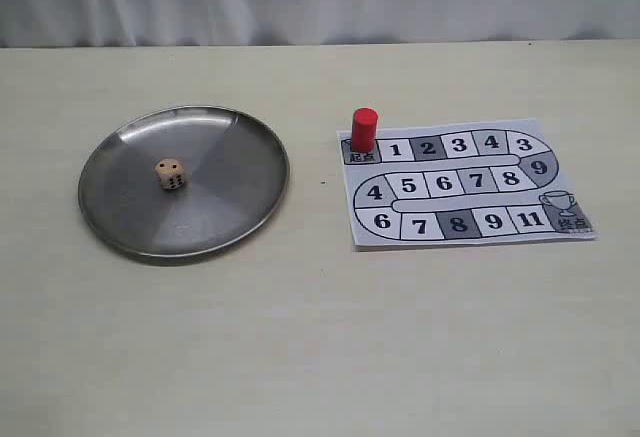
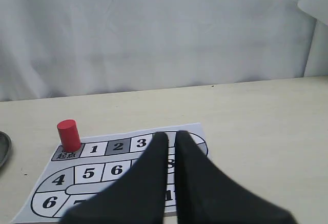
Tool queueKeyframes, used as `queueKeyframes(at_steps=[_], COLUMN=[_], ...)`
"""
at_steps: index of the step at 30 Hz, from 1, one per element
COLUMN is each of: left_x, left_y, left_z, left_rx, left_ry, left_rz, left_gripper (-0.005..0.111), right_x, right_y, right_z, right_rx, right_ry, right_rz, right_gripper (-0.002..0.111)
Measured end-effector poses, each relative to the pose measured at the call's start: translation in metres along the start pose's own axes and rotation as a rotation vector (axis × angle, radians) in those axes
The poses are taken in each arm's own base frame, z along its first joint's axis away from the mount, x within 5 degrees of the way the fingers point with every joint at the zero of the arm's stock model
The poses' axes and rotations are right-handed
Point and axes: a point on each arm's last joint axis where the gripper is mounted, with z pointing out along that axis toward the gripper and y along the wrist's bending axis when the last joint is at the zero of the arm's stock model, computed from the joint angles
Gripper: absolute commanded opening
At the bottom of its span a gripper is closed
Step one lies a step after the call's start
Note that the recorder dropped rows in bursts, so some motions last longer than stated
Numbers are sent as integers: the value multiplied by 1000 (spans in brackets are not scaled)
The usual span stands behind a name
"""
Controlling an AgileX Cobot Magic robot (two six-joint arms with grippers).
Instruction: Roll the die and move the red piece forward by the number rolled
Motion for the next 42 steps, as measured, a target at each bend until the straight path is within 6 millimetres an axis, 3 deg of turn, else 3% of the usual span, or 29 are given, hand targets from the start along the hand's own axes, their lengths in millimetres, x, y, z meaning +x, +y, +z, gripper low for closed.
queueKeyframes(at_steps=[14,18,25,28,31,34,36,42], left_x=[0,0,0,0,0,0,0,0], left_y=[0,0,0,0,0,0,0,0], left_z=[0,0,0,0,0,0,0,0], left_rx=[0,0,0,0,0,0,0,0], left_ry=[0,0,0,0,0,0,0,0], left_rz=[0,0,0,0,0,0,0,0], left_gripper=[0,0,0,0,0,0,0,0], right_x=[0,-8,-36,-52,-89,-117,-127,-112], right_y=[0,1,-7,-3,8,20,28,51], right_z=[0,0,-8,-13,-16,4,33,139], right_rx=[-1,-10,3,-36,-112,-187,-250,-476], right_ry=[-2,-85,-415,-485,-527,-432,-293,177], right_rz=[6,77,379,323,215,163,133,89], right_gripper=[4,4,4,4,4,4,4,4])
